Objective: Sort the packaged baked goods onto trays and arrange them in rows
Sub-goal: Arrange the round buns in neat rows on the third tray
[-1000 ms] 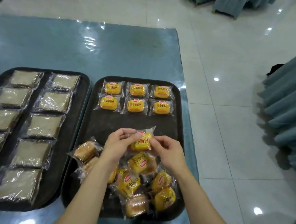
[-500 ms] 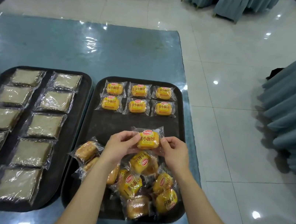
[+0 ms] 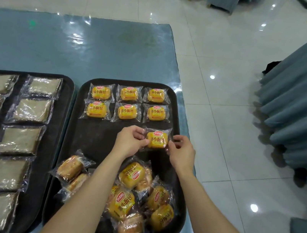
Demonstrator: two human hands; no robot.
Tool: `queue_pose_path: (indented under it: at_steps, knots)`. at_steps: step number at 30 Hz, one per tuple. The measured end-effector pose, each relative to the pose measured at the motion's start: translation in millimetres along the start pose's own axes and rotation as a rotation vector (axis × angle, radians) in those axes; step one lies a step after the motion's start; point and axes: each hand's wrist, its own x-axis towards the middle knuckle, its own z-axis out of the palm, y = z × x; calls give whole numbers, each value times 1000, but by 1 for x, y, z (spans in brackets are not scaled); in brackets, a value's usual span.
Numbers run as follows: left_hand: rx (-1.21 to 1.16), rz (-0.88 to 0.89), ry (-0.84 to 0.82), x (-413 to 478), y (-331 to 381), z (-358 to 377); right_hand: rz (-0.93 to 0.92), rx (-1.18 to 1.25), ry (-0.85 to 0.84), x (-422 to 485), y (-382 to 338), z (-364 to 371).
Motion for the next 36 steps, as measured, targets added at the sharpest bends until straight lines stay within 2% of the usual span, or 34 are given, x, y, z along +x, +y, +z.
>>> queue_pose_path:
  at_steps: [5,8,18,21,23,25,28,30,33,36]
  knots:
    - [5,-57,83,24,4,15,-100,-195,-85,16,-8,6]
    - [33,-82,111,31,4,22,-128,-314,-82,21,-8,10]
    - [154,-29,159,30,0,25,-157,-418,-101,22,-8,12]
    - [235,-4,127,21,-1,7,-203,-475,30,10,-13,0]
    - [352,-27,34,13,-3,-13,-245,-426,103,-5,-17,-7]
    - [472,-69,-118,0,-9,-34,-268,-351,-13,-21,-21,-9]
    - [554,-131,-333,-22,-15,-55,-185,-294,-392,-38,-18,-3]
    - [536,-158,-420,-42,-18,-61,-145,-341,-571,-50,-16,-1]
    - [401,-153,-455,-61,-26,-57,-169,-347,-601,-58,-12,0]
    - [187,-116,-366,-72,-36,-54,-118,-194,-577,-60,-13,2]
